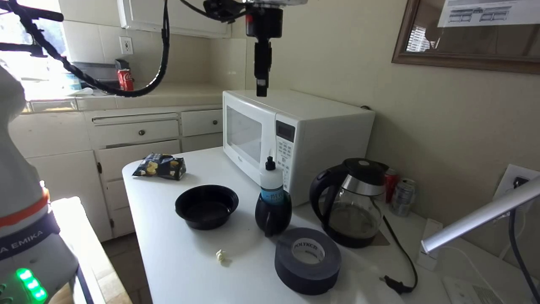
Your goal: Put the brush on the tape
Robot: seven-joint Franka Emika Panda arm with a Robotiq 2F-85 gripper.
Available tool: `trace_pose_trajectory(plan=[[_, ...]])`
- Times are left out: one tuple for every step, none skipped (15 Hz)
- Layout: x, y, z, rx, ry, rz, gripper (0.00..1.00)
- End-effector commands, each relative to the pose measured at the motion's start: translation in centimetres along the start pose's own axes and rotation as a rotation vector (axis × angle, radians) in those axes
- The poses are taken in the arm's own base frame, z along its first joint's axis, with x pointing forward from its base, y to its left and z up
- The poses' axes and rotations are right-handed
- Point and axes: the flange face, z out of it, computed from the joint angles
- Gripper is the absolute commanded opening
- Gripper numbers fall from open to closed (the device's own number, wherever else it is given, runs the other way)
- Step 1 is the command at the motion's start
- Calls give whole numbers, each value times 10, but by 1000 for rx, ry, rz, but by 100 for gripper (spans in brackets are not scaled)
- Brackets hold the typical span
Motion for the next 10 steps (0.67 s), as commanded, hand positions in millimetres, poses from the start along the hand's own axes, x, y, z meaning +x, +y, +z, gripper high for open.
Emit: trace_pose_trajectory(plan=[[18, 49, 46, -66, 26, 164, 100], [20, 64, 59, -84, 17, 209, 100], [23, 75, 73, -97, 8, 250, 100], [23, 90, 89, -103, -10, 299, 100], [21, 103, 103, -102, -26, 340, 100], [21, 115, 120, -89, -57, 367, 100], [18, 128, 137, -99, -75, 407, 100], [18, 140, 152, -115, -102, 445, 100], [21, 124, 127, -107, -76, 376, 100], [20, 132, 137, -114, -90, 388, 100]])
